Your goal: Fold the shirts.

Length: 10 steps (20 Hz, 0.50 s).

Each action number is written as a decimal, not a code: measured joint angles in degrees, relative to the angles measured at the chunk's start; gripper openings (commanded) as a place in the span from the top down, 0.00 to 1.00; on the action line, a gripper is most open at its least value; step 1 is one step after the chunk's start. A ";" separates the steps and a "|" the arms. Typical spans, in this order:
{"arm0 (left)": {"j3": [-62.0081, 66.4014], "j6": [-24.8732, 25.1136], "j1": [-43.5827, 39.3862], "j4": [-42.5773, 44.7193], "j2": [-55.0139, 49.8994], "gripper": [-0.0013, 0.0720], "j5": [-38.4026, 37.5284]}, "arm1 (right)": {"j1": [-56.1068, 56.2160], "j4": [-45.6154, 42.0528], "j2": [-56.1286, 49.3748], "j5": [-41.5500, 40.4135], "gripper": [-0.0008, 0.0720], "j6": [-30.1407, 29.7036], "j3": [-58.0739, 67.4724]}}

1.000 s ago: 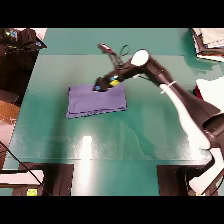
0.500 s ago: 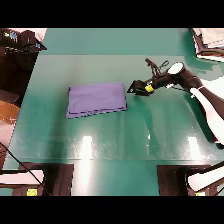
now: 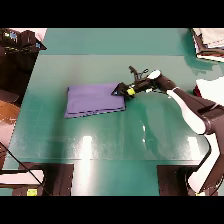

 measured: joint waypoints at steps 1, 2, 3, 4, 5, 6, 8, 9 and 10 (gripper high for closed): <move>0.00 0.02 0.02 0.00 0.00 0.94 -0.02 | 0.94 0.04 -0.61 -0.31 0.87 -0.44 0.61; 0.00 0.02 0.02 0.00 0.00 0.94 -0.04 | 1.66 0.28 -0.87 -0.74 0.97 -0.98 1.05; 0.00 0.04 0.02 -0.02 0.00 0.94 -0.09 | 2.05 0.85 -0.83 -0.79 0.97 -1.86 1.42; 0.00 0.04 0.00 -0.04 0.00 0.94 -0.15 | 2.32 1.29 -0.61 -1.07 0.97 -2.71 1.66; 0.00 0.04 0.00 -0.04 0.00 0.94 -0.24 | 2.36 1.51 -0.09 -1.14 0.97 -3.45 1.81; 0.00 0.02 -0.20 -0.02 0.00 0.94 -0.24 | 2.03 1.73 0.74 -1.03 0.97 -3.98 1.97; -0.02 0.00 -1.38 -0.02 0.00 0.94 -0.33 | 0.15 1.68 3.61 -0.37 0.97 -4.50 2.14; -0.04 0.00 -2.32 -0.02 0.00 0.94 -0.39 | -1.33 0.74 5.55 0.24 0.97 -4.39 2.19; -0.04 0.00 -3.45 -0.02 0.00 0.94 -0.37 | -3.04 -0.42 7.67 1.14 0.97 -3.93 2.21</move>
